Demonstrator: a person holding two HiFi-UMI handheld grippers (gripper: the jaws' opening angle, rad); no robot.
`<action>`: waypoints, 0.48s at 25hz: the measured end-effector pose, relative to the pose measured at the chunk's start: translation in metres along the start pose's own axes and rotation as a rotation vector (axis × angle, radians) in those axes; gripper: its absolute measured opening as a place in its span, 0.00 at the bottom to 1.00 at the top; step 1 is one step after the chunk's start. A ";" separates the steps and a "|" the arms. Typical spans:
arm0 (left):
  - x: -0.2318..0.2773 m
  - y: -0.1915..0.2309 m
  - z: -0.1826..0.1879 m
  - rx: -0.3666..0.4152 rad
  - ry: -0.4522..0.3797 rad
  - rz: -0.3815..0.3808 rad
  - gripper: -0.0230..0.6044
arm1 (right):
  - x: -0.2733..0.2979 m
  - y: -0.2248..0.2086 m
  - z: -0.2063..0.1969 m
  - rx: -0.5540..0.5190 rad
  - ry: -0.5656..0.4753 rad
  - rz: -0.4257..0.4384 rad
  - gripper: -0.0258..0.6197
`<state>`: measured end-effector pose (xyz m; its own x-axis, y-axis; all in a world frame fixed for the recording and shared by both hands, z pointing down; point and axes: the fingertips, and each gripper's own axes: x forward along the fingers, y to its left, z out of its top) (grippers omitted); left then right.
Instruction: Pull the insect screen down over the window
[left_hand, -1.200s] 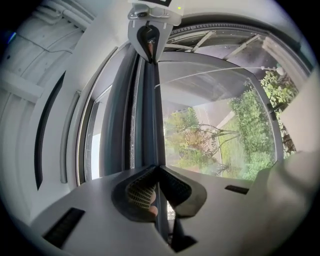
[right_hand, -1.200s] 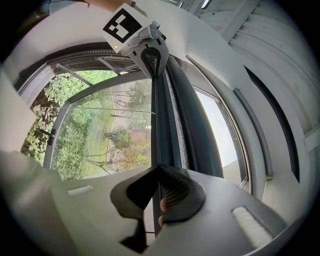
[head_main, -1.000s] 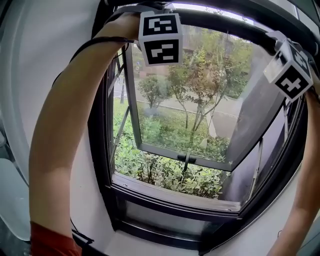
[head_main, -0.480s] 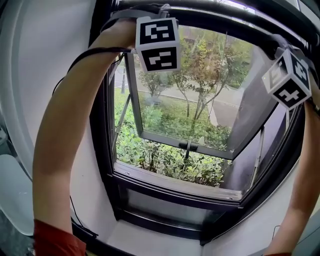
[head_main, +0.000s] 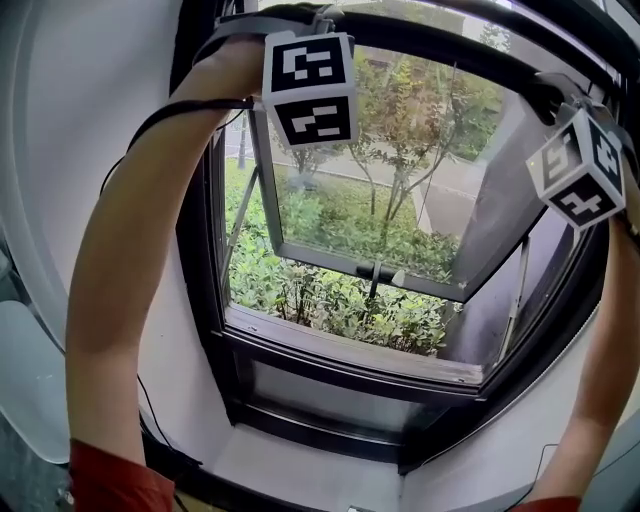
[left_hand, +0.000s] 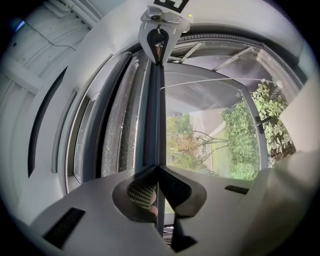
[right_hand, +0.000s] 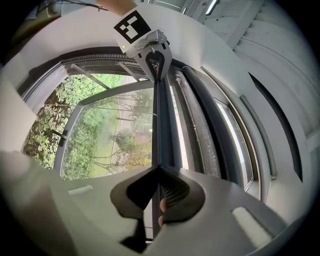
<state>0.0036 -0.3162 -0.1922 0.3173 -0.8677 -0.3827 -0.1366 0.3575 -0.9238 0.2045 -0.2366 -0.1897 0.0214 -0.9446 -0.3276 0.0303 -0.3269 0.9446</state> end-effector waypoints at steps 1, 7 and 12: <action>-0.002 -0.003 0.000 -0.001 -0.005 -0.002 0.08 | -0.001 0.004 -0.001 0.001 0.001 0.009 0.08; -0.011 -0.018 -0.001 0.004 -0.018 -0.004 0.08 | -0.008 0.021 0.001 0.000 -0.012 0.015 0.08; -0.017 -0.033 -0.001 0.011 -0.022 -0.013 0.08 | -0.011 0.039 -0.003 0.000 -0.017 0.027 0.08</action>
<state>0.0017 -0.3135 -0.1547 0.3396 -0.8643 -0.3710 -0.1224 0.3505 -0.9285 0.2079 -0.2386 -0.1493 0.0050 -0.9535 -0.3013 0.0299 -0.3010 0.9531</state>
